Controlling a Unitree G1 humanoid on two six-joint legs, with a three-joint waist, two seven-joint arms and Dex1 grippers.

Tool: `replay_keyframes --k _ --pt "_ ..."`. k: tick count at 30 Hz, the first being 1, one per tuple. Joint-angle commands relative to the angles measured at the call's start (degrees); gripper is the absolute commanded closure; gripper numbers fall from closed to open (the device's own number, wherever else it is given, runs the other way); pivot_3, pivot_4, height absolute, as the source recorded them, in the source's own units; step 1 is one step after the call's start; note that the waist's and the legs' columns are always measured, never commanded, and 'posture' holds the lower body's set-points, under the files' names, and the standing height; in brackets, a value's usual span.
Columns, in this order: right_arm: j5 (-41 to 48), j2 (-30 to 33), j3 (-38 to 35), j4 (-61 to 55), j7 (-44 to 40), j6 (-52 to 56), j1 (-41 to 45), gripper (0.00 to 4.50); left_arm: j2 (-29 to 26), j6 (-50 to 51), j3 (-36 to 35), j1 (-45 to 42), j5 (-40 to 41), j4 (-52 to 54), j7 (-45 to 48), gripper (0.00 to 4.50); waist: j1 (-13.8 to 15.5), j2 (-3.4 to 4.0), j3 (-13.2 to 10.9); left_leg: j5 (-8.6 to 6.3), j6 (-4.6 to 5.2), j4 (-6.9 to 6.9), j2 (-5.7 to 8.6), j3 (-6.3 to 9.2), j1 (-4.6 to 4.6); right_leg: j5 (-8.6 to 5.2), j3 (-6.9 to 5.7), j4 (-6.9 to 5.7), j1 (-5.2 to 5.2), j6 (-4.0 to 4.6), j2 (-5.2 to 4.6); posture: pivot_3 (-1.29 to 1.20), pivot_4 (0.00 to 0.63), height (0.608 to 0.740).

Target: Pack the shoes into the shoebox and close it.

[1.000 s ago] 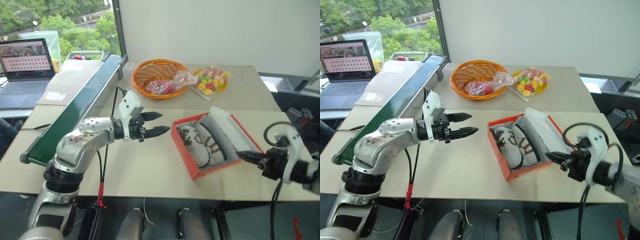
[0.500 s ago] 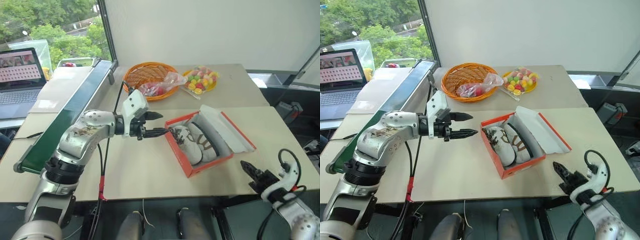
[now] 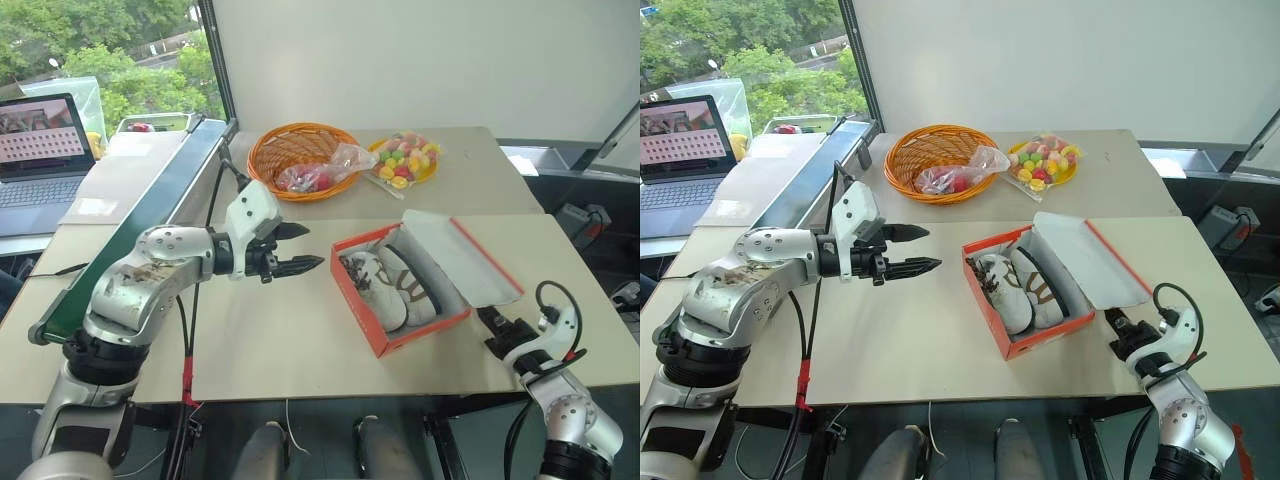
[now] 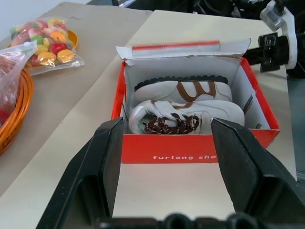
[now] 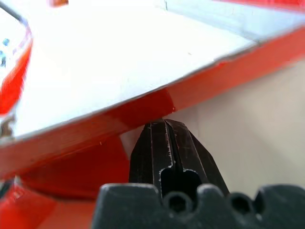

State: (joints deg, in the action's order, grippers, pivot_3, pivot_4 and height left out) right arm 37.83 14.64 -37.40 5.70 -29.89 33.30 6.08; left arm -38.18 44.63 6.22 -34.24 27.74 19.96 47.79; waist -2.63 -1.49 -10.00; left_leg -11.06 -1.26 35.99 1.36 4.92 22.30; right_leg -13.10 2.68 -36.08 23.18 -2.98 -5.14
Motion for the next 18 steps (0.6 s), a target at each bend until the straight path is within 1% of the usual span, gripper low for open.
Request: replay_keyframes --k 1,4,7,8,10,13,15,16,18 --pt "8.4 -1.2 -1.9 -5.9 -1.3 -1.2 1.7 4.48 -0.3 0.1 -1.6 0.2 0.4 2.3 -0.8 1.41 0.0 0.0 0.0 0.0 0.0 0.0 0.0 0.0 0.0 0.0 0.0 0.0 0.0 0.0 0.0 0.0 0.15 0.74" --pt "15.1 -1.4 -1.7 -9.5 -2.2 1.6 1.7 4.48 -0.1 -0.1 -1.7 0.1 -0.1 2.0 -1.6 1.41 0.0 0.01 0.0 0.0 0.0 0.0 -0.02 0.0 0.0 0.01 0.01 -0.01 0.02 0.01 0.02 0.0 0.15 0.74" --pt "25.4 -0.7 -1.0 -14.6 -3.9 7.5 -0.1 4.48 -0.1 -0.5 -1.7 0.2 -0.4 1.7 -2.1 1.41 0.1 0.02 0.0 0.0 0.0 0.0 -0.02 -0.01 0.0 0.01 0.03 -0.01 0.01 0.01 0.01 0.0 0.15 0.74" --pt "27.8 0.1 0.3 -16.8 -4.7 9.7 -1.3 4.48 -0.1 -0.6 -1.7 0.3 -0.4 1.7 -2.2 1.41 0.1 0.02 0.0 0.0 0.0 0.0 -0.02 -0.01 0.0 0.01 0.03 -0.01 0.01 0.01 0.01 0.0 0.15 0.74" --pt "29.8 2.0 3.9 -20.6 -6.2 13.4 -4.0 4.48 -0.1 -0.8 -1.5 0.4 -0.6 1.7 -2.3 1.41 0.2 0.02 0.0 0.0 0.01 -0.01 -0.04 0.0 0.01 0.0 0.02 -0.01 0.01 0.01 0.03 0.0 0.15 0.74" --pt "28.1 6.0 10.5 -23.0 -7.5 17.3 -6.7 4.48 0.2 -1.0 -1.4 0.6 -0.8 1.8 -2.6 1.41 0.2 0.01 0.0 -0.01 0.01 0.0 -0.03 -0.01 0.02 0.0 0.02 0.02 0.01 0.0 0.02 0.0 0.15 0.74" --pt "20.6 9.7 17.9 -21.5 -7.4 17.0 -4.9 4.48 0.6 -1.0 -1.4 0.7 -0.8 2.0 -3.0 1.41 0.1 0.01 0.0 -0.01 0.01 0.02 -0.04 -0.02 0.01 0.0 0.02 0.03 0.0 0.0 0.02 0.0 0.15 0.74" --pt "18.0 10.8 20.2 -20.8 -7.3 16.4 -3.9 4.48 0.7 -1.0 -1.3 0.8 -0.8 2.1 -3.1 1.41 0.0 0.01 0.0 -0.01 0.01 0.04 -0.05 -0.05 -0.01 0.0 0.03 0.02 0.0 0.0 0.04 0.0 0.15 0.74" --pt "11.6 12.5 25.2 -17.2 -6.1 14.2 0.8 4.48 0.9 -1.0 -1.4 1.4 -0.9 2.5 -3.6 1.41 -0.1 0.01 0.0 -0.01 0.01 0.08 -0.07 -0.11 -0.02 0.01 0.05 0.02 0.01 0.01 0.05 0.0 0.15 0.74"
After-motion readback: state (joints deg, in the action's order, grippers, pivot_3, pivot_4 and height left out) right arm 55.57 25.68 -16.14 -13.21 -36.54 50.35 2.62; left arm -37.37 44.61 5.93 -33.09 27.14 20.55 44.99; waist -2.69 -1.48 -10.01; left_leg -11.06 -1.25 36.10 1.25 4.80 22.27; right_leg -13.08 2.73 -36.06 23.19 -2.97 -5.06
